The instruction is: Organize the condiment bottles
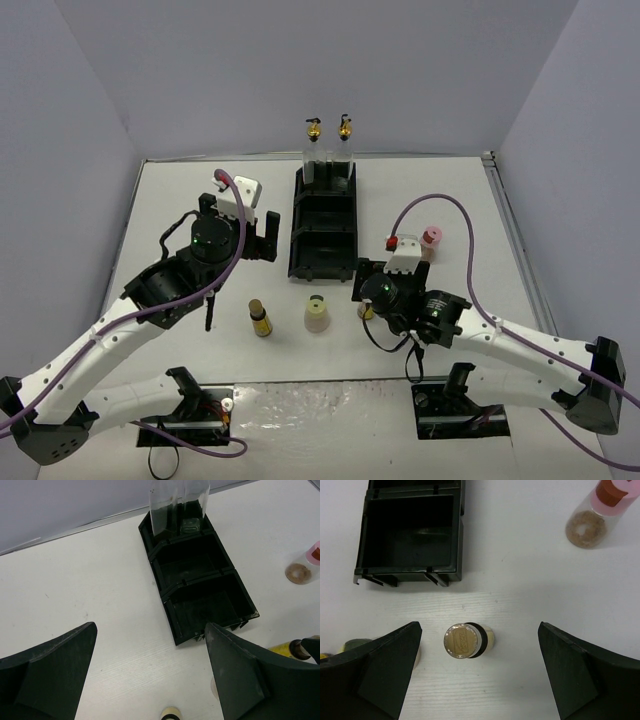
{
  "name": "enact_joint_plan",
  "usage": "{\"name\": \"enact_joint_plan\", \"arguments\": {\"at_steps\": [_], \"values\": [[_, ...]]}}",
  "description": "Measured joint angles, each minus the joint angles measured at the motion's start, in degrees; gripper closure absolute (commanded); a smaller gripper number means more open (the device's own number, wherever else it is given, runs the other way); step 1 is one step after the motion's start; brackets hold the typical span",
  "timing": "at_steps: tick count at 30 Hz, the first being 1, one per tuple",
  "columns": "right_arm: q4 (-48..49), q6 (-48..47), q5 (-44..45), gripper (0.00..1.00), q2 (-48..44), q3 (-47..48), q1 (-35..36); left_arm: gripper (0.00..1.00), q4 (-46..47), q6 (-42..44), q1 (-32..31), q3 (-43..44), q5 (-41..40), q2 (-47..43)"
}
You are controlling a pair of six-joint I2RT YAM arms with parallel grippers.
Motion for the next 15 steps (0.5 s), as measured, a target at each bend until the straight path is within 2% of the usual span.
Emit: {"name": "enact_joint_plan", "arguments": {"at_steps": [9,15], "values": [[1.2,2.9,1.3,0.09,3.1,-1.4,2.5,0.14,0.0,0.0,0.0,-0.2,0.0,0.0],[3.2,3.8,2.6,0.1,3.6,-3.7,2.8,0.14,-0.1,0.0,0.0,-1.1,0.0,-0.2]]}}
